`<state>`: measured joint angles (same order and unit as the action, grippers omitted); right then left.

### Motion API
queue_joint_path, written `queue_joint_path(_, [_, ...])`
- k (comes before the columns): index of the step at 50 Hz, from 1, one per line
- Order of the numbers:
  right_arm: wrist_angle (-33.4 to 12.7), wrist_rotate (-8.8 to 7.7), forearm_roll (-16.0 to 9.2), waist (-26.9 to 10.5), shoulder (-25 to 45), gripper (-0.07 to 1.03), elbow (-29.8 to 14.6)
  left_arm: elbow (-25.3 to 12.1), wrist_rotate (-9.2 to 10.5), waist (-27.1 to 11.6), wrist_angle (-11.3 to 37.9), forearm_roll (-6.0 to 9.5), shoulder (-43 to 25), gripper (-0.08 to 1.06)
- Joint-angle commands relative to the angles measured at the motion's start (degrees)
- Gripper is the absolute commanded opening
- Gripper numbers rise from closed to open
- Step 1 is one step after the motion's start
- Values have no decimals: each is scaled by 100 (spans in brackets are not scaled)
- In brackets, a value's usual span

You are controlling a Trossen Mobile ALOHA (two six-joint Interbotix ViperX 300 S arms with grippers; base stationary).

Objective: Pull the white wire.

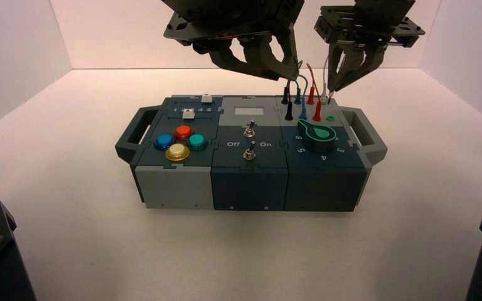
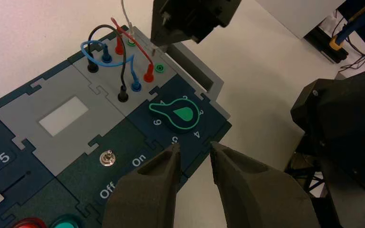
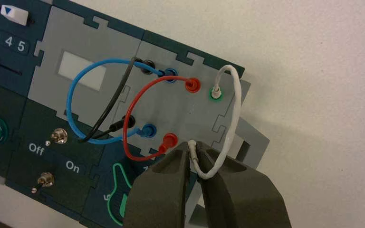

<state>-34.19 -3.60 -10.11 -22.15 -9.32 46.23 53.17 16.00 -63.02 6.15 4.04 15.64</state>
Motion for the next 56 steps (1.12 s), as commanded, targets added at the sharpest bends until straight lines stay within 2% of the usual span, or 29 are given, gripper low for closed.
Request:
queue_joint_path(1, [-70, -9, 62, 9, -299, -2, -26, -62, 26, -18, -53, 0, 53, 36])
queue_joint_path(10, [-202, 97, 316, 44, -562, -2, 62, -53, 18, -18, -53, -9, 70, 36])
queue_joint_path(16, [-220, 123, 413, 53, -659, -2, 105, -62, 9, -18, -53, -26, 79, 36])
queue_joint_path(18, [-299, 132, 527, 79, -659, -2, 114, -62, 9, -18, -53, -26, 79, 36])
queue_joint_path(26, [-527, 123, 633, 70, -580, -1, 79, -62, -9, -18, -53, -70, 53, 36])
queue_joint_path(29, [-606, 123, 633, 70, -580, 5, 44, -62, -9, -18, -53, -79, 44, 36])
queue_joint_path(30, [-659, 123, 633, 70, -589, 15, 18, -62, -9, -18, -44, -79, 35, 36])
queue_joint_path(31, [-659, 123, 633, 70, -589, 15, 18, -62, -9, -18, -44, -79, 35, 36])
queue_joint_path(33, [-712, 123, 633, 70, -598, 28, -9, -44, -18, -18, -44, -79, 0, 36])
queue_joint_path(42, [-835, 132, 624, 70, -650, 50, -53, -53, -18, -18, -44, -79, -70, 36])
queue_joint_path(56, [-844, 132, 624, 79, -949, 51, -53, -141, -9, -18, -35, -79, -62, 36])
